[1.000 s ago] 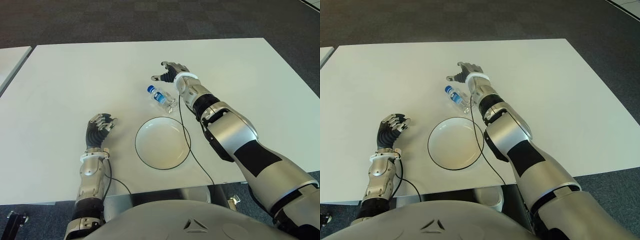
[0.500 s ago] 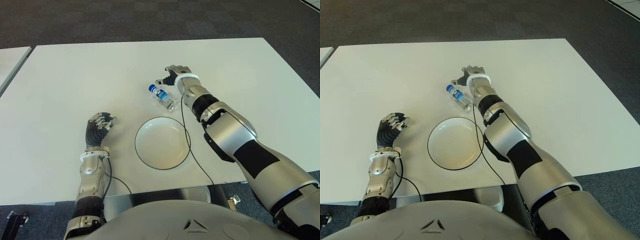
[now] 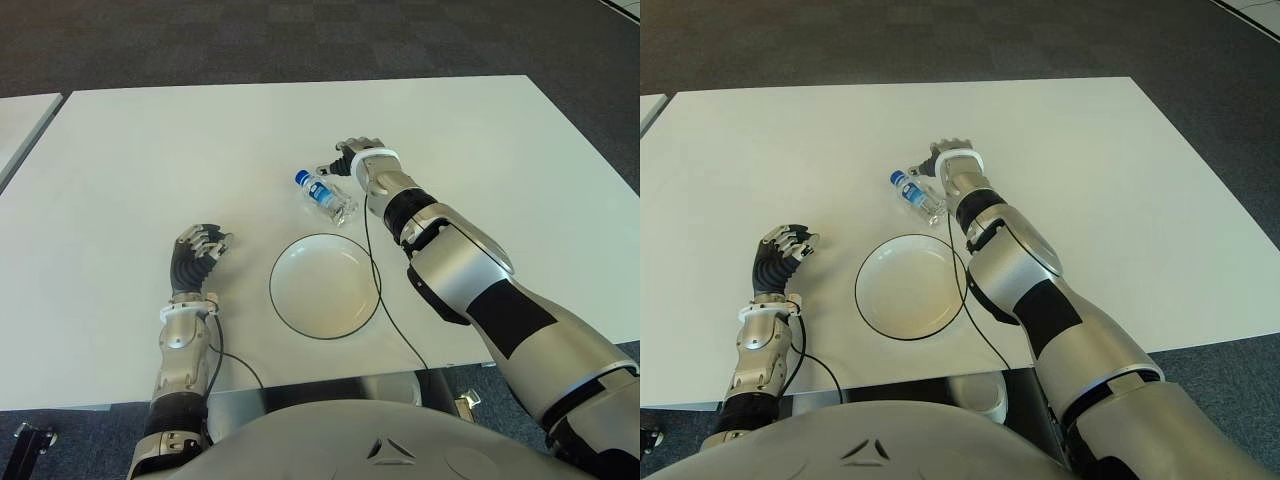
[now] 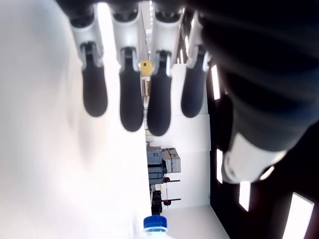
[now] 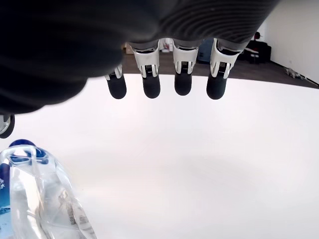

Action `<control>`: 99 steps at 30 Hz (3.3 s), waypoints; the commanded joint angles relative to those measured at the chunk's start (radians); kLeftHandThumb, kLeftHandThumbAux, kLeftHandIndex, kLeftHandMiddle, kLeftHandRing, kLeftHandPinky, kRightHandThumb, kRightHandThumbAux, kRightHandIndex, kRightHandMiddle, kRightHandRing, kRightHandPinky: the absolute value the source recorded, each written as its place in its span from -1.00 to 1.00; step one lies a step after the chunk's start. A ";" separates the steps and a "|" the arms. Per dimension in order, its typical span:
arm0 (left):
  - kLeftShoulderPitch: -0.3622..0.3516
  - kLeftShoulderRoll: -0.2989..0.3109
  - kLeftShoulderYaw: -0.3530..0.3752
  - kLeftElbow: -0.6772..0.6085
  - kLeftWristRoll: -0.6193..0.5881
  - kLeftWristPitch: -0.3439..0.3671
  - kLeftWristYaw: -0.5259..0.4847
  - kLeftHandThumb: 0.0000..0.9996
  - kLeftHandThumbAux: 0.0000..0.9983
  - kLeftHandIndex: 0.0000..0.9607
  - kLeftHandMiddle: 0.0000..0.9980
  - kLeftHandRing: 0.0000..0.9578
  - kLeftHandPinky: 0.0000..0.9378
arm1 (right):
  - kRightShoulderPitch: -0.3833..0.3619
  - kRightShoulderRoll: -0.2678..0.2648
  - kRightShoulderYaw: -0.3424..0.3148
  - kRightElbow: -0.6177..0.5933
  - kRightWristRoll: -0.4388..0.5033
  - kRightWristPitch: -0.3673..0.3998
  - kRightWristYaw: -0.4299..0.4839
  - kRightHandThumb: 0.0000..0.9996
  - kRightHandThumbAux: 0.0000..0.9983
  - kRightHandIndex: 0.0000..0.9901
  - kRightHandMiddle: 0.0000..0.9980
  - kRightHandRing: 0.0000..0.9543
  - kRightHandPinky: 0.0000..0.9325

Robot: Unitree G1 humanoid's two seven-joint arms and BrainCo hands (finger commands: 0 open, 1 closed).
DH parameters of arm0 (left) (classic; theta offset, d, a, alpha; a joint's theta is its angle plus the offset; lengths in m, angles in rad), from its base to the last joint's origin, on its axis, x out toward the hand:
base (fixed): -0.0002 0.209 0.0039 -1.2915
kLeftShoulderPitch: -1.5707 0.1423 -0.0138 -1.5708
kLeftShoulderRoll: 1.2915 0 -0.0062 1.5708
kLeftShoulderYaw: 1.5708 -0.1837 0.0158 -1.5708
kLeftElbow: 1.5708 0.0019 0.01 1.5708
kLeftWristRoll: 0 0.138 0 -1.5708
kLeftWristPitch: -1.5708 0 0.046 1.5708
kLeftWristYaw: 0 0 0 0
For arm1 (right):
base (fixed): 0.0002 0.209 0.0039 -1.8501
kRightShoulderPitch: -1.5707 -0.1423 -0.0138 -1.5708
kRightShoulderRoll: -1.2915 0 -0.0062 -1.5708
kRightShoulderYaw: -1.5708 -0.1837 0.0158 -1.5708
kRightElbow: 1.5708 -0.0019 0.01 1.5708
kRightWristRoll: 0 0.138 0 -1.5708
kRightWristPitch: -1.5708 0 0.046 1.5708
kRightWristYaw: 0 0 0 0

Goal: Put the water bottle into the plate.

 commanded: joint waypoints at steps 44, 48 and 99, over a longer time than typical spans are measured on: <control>-0.039 0.015 0.018 0.005 -0.016 0.041 -0.013 0.41 0.43 -0.11 0.00 0.03 0.05 | -0.019 0.086 0.155 -0.004 -0.098 -0.012 0.167 -0.46 -0.24 -1.00 -1.00 -1.00 -1.00; -0.047 0.015 0.018 0.010 -0.015 0.044 -0.010 0.41 0.43 -0.11 0.00 0.03 0.05 | -0.034 0.079 0.134 -0.009 -0.084 -0.037 0.164 -0.43 -0.30 -1.00 -1.00 -1.00 -1.00; -0.032 0.026 0.015 -0.003 0.008 0.003 -0.004 0.41 0.43 -0.11 0.02 0.05 0.07 | -0.070 -0.073 0.004 -0.043 0.005 -0.115 0.052 -0.05 -0.67 -1.00 -1.00 -1.00 -1.00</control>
